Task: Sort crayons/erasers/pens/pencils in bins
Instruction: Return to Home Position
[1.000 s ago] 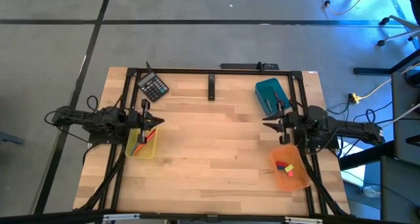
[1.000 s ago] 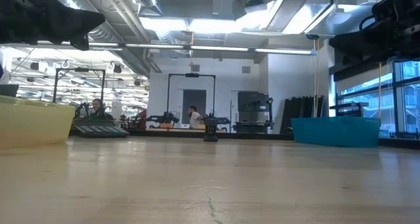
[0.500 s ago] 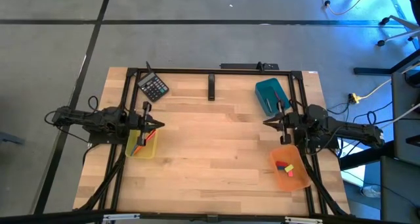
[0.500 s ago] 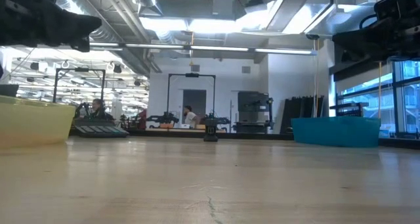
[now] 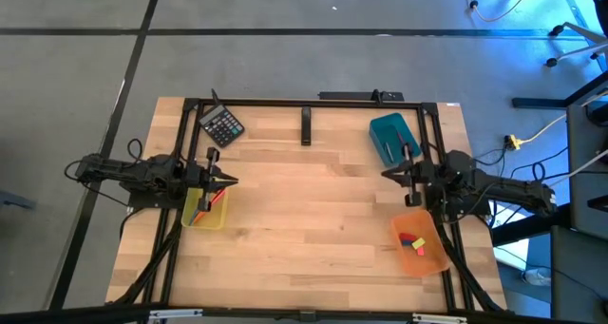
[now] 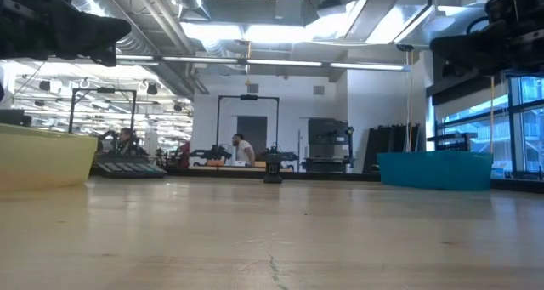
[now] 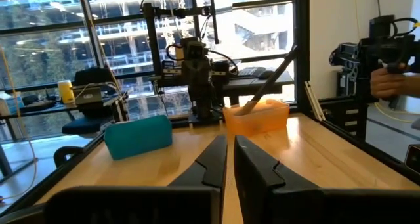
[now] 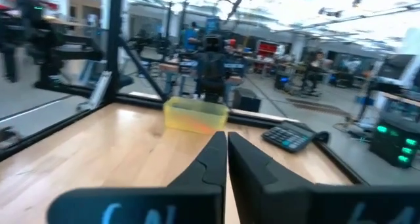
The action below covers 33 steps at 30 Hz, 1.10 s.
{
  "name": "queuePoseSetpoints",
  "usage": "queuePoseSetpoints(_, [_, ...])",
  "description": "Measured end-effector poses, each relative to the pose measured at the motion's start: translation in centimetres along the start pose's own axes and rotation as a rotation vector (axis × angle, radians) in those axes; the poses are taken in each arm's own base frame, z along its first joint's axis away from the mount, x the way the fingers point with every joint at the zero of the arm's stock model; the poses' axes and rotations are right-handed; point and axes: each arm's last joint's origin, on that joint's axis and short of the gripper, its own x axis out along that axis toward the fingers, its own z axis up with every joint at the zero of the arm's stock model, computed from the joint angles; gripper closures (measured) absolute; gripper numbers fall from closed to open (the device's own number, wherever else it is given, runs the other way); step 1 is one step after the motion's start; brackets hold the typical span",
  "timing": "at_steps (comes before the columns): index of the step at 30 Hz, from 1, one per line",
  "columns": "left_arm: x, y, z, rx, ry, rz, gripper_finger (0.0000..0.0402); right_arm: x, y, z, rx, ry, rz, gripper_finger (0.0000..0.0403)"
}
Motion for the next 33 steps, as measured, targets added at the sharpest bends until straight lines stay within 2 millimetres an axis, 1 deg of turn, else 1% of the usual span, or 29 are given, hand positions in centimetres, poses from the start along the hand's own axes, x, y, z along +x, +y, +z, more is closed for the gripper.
queuePoseSetpoints(3, [0.0,0.0,0.0,0.000,0.000,0.000,0.0386,0.0,-0.2,0.0,0.001,0.006,-0.045,0.0383])
queuePoseSetpoints(5, [0.0,0.0,0.0,0.000,0.000,0.000,0.0390,0.0,-0.4,-0.1,-0.004,0.015,-0.104,0.0387])
queuePoseSetpoints(8, [0.0,0.0,0.0,0.000,0.000,0.000,0.0395,-0.2,-0.9,-0.1,-0.022,0.046,-0.291,0.0395])
queuePoseSetpoints(10, [0.0,0.0,0.0,0.000,0.000,0.000,0.0398,-0.2,-1.2,-0.2,0.019,0.059,-0.380,0.0397])
queuePoseSetpoints(14, [0.0,0.0,0.0,0.000,0.000,0.000,0.0400,-0.3,-1.1,-0.7,0.177,0.073,-0.393,0.0386])
queuePoseSetpoints(17, [0.0,0.0,0.0,0.000,0.000,0.001,0.0395,-0.3,-1.0,-1.0,0.296,0.085,-0.379,0.0374])
queuePoseSetpoints(20, [0.0,0.0,0.0,0.000,0.000,0.001,0.0388,-0.3,-1.0,-1.2,0.350,0.101,-0.381,0.0368])
queuePoseSetpoints(22, [0.0,0.0,0.0,0.000,0.001,0.001,0.0384,-0.3,-1.0,-1.4,0.311,0.126,-0.378,0.0367])
queuePoseSetpoints(23, [0.0,0.0,0.0,0.000,0.001,0.001,0.0382,-0.3,-1.0,-1.4,0.251,0.142,-0.374,0.0366])
queuePoseSetpoints(26, [0.0,0.0,0.0,0.000,0.000,0.001,0.0378,-0.3,-0.9,-1.5,-0.004,0.197,-0.345,0.0366])
queuePoseSetpoints(28, [0.0,0.0,0.0,0.000,0.001,0.001,0.0377,-0.3,-0.9,-1.5,-0.099,0.212,-0.333,0.0366])
queuePoseSetpoints(30, [0.0,0.0,0.0,0.000,0.001,0.001,0.0377,-0.3,-0.9,-1.5,-0.100,0.208,-0.334,0.0366])
queuePoseSetpoints(33, [0.0,0.0,0.0,0.000,0.001,0.001,0.0376,-0.3,-0.9,-1.5,-0.022,0.196,-0.341,0.0366])
